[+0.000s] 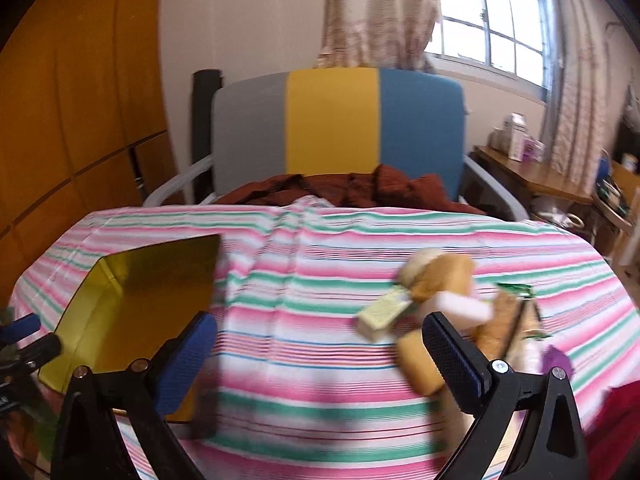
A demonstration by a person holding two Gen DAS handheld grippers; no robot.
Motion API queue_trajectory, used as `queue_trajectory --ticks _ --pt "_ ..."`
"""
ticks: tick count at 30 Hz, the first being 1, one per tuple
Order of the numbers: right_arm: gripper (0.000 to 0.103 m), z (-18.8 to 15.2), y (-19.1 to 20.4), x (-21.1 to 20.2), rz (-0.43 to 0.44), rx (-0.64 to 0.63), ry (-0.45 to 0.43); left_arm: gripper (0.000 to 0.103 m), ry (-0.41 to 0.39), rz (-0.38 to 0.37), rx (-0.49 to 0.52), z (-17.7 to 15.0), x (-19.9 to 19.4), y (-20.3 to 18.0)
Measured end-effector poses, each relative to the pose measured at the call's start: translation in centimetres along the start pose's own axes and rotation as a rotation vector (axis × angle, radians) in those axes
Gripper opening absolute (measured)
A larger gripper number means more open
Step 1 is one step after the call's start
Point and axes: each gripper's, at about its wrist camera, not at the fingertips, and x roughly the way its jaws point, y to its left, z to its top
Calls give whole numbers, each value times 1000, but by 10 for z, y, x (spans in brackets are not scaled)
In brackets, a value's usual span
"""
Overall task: Organize objects
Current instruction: 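Move the left tool toward the pile of items beside the gold tray, then grasp the white-gold medicine box with the left tool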
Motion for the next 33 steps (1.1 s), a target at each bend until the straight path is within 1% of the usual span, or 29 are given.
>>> queue_trajectory --ticks 2,5,6,8,11,14,15,16,18,20,23,26,29,31,33 --pt "103 6 -24 -3 -31 29 1 81 0 -35 -6 3 0 -4" --pt "103 15 -68 -12 -95 84 -16 81 12 -78 2 7 3 -12" --pt "103 18 -84 -16 -129 106 -25 81 23 -96 11 9 5 -17" --pt "103 21 -117 -22 -170 163 -34 81 43 -124 21 10 9 -26" --pt "103 18 -158 -24 -217 256 -37 80 56 -165 60 15 14 -46" --pt "103 6 -191 -22 -234 364 -28 80 86 -237 115 19 19 -72" --pt "103 2 -201 -20 -219 422 -16 80 101 -269 141 21 22 -84" --pt "103 -5 -212 -18 -180 487 -19 80 112 -288 159 21 25 -93" --pt "103 -12 -224 -18 -165 561 -21 80 145 -355 197 22 33 -118" --pt "103 -14 -232 -29 -129 599 -88 80 187 -416 224 20 43 -142" --pt "103 -18 -243 -34 -63 661 -122 80 246 -466 252 17 60 -174" --pt "103 -20 -241 -38 -19 685 -148 79 307 -520 278 15 81 -208" --pt "103 -20 -238 -41 24 689 -174 79 345 -563 301 16 96 -242" --pt "103 -19 -237 -39 47 692 -188 79 382 -605 289 15 105 -263" --pt "103 -20 -237 -40 64 696 -199 79 420 -618 271 13 116 -276"
